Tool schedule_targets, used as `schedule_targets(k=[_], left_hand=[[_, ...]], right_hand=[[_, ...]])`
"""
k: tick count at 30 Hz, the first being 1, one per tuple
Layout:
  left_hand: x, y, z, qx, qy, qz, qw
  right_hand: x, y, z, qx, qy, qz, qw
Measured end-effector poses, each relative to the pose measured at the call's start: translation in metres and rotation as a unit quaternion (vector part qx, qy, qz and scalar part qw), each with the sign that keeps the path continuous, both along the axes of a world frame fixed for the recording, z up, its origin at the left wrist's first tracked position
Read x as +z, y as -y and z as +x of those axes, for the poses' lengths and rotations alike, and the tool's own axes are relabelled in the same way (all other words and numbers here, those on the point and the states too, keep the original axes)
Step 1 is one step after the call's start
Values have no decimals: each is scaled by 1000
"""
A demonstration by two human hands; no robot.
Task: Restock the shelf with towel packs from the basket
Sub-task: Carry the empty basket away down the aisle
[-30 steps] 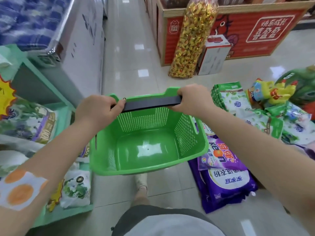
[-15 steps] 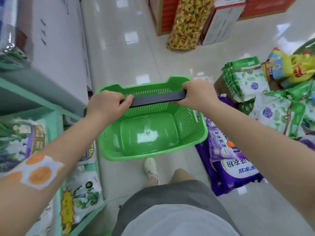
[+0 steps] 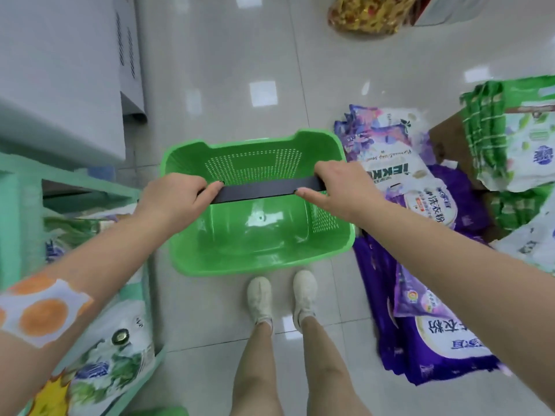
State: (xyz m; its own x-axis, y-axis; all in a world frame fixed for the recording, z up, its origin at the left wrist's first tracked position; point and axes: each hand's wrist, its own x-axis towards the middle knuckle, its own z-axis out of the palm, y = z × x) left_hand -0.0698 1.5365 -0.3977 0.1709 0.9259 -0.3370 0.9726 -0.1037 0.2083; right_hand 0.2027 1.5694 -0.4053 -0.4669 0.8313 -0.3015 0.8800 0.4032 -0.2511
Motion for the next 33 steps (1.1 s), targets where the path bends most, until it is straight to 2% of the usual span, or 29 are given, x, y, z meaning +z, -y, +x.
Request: schedule_targets(k=[8, 12, 17, 23, 27, 33], left_hand=[[-114, -33, 9, -4, -16, -65, 998], [-154, -54, 18, -14, -45, -49, 998], [-194, -87, 24, -40, -30, -46, 998], [-204, -113, 17, -36, -17, -12, 999], [-203, -105, 17, -38, -7, -21, 999], [-211, -85, 26, 12, -20, -10, 1000]], right_hand=[[-117, -35, 10, 4, 21, -38, 999], [-153, -61, 21, 22, 24, -26, 999], [-187, -94, 28, 27, 28, -23, 999], [-196, -117, 24, 14, 0, 11, 1000], [-192, -109, 25, 0, -11, -17, 1000], [-185, -98, 25, -87, -51, -98, 990]])
